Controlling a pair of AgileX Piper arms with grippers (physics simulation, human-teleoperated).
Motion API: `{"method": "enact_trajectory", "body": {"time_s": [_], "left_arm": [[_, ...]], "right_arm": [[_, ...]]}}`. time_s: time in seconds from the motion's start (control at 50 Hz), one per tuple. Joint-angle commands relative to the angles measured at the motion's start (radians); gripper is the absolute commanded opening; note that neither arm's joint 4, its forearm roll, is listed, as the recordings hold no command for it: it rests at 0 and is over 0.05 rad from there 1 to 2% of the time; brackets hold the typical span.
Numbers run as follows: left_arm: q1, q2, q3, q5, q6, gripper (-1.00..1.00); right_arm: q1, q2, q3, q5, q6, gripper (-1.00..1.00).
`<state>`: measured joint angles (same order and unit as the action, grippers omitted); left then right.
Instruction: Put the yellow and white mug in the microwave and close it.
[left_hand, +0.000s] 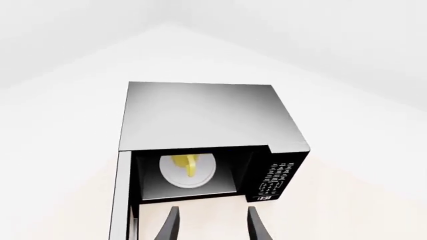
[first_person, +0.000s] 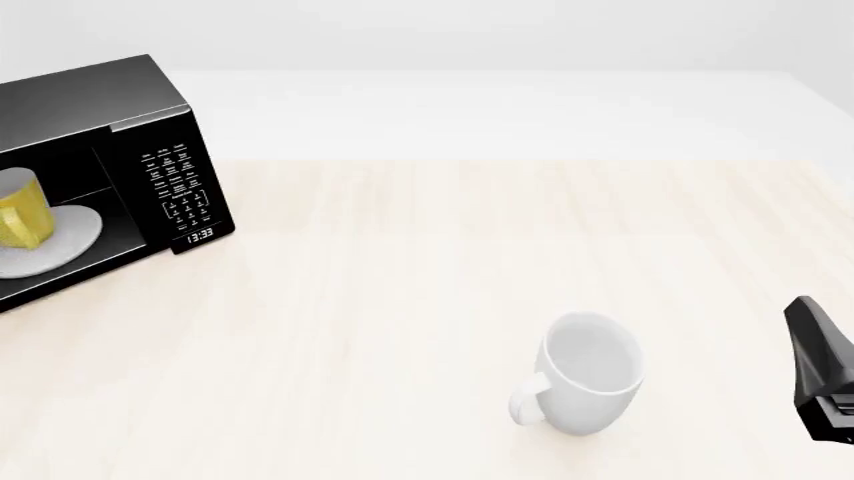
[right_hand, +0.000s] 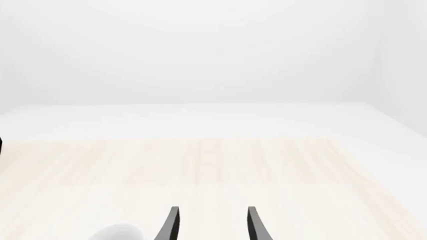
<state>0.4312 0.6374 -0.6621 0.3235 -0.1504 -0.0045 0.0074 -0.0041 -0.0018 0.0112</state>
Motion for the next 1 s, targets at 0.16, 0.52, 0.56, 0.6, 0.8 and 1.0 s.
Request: {"method": "enact_trajectory", "body": {"time_s": [0.16, 0.52, 0.56, 0.6, 0.8, 1.0], "left_arm": [[0.018, -0.048, -0.106, 0.094, 0.005, 1.0], [0.097, -0.072, -0.218, 0.187, -0.004, 1.0], [0.112, -0.069, -0.227, 0.193, -0.009, 1.0], [0.129, -0.059, -0.238, 0.203, -0.021, 1.0], [0.208, -0.035, -0.271, 0.214, -0.056, 1.0], [0.32, 0.001, -0.313, 0.23, -0.041, 1.0]], "right_arm": [[0.0, 0.0, 0.0, 0.0, 0.0, 1.0], [0.0, 0.0, 0.0, 0.0, 0.0, 1.0], [0.0, 0.0, 0.0, 0.0, 0.0, 1.0], [0.0, 0.0, 0.0, 0.0, 0.0, 1.0], [0.0, 0.0, 0.0, 0.0, 0.0, 1.0], [0.0, 0.0, 0.0, 0.0, 0.0, 1.0]]}}
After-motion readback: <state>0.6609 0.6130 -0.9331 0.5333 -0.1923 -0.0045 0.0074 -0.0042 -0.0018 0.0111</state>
